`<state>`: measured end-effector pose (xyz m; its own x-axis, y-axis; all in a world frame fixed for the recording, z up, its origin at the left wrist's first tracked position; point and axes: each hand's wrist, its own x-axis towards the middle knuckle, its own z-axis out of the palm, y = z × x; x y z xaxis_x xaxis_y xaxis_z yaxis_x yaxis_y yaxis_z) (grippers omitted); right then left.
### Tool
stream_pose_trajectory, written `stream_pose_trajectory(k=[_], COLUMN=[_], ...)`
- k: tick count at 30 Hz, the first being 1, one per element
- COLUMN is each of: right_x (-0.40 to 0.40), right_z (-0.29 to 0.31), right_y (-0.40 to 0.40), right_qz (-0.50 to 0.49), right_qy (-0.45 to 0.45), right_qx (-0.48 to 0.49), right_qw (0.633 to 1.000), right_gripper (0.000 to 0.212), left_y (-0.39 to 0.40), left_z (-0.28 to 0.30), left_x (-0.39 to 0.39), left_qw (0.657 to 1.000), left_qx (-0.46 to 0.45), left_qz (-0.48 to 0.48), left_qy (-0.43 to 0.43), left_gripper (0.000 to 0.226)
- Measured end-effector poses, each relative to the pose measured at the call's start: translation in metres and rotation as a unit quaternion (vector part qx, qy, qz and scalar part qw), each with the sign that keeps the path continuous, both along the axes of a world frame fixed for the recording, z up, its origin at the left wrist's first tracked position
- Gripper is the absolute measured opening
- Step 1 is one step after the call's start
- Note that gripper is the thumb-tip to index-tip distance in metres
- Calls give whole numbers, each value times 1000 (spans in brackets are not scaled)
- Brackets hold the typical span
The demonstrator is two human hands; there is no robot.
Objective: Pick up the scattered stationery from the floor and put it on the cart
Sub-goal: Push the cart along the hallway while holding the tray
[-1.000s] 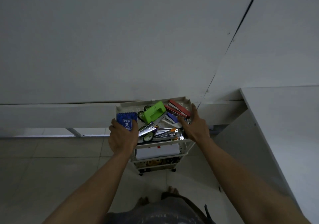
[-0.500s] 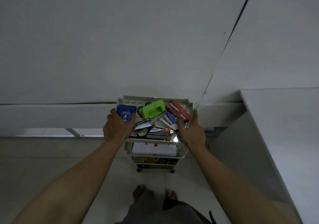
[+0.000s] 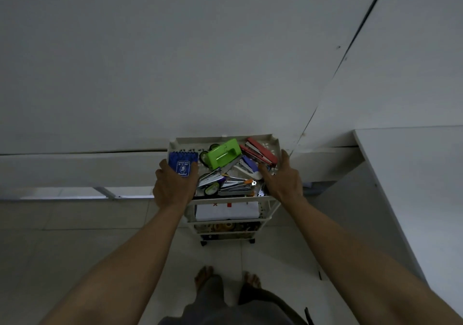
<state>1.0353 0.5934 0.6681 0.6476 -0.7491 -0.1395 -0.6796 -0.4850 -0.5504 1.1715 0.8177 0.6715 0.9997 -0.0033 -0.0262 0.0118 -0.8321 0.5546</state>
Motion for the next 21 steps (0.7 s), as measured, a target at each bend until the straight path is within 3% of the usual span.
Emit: stream_pose_trajectory(k=[5,16,21], right_x=[14,9,16], right_z=[3,-10,-7], right_y=[-8,9,3], right_qz=[39,-86,-65], right_qy=[-11,-29,-33], right_qx=[2,27,21], right_qw=[999,995,997], right_gripper=[83,85,85], left_y=[-2,-18,-20], left_z=[0,5,3], left_x=[3,51,55], left_qw=[999,996,996], left_qx=[-5,-22,-31], left_qz=[35,-85,-80], left_qy=[1,1,-7], left_gripper=[83,76,75])
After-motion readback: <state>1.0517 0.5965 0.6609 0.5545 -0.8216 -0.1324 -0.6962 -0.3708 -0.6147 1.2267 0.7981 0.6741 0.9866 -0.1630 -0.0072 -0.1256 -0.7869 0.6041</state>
